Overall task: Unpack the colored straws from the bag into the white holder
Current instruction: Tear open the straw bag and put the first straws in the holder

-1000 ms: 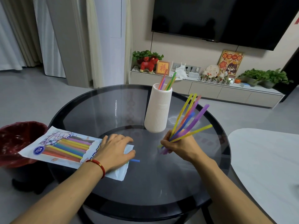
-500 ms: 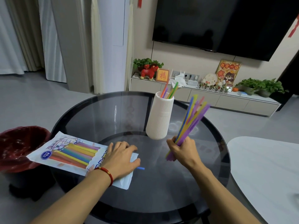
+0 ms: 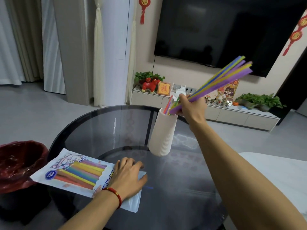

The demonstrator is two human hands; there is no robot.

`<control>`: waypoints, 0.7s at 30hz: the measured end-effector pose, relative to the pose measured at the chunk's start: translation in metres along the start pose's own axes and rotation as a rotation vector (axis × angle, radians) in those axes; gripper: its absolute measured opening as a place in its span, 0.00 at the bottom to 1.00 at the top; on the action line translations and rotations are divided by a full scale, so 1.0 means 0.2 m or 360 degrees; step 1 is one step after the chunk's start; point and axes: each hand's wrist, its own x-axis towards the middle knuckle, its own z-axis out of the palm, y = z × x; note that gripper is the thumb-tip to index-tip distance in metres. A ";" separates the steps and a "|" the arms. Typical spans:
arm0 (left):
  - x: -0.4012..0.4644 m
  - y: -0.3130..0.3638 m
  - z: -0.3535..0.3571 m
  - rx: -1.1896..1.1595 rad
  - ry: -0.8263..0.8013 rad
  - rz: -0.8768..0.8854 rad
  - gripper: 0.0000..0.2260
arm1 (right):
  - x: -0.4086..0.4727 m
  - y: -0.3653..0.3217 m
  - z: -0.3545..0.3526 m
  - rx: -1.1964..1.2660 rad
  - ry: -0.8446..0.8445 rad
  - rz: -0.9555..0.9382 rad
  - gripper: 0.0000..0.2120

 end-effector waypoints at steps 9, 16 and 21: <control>0.00 0.00 0.00 -0.0045 -0.0015 -0.0005 0.19 | 0.12 -0.04 0.11 -0.0362 -0.0287 -0.0073 0.16; 0.01 0.00 -0.01 -0.0095 -0.0019 -0.0024 0.20 | 0.15 -0.02 0.10 -0.0496 -0.0599 -0.0007 0.22; 0.01 0.00 -0.02 -0.0056 -0.0037 -0.0021 0.19 | 0.16 -0.06 0.08 -0.0516 -0.0567 0.0022 0.22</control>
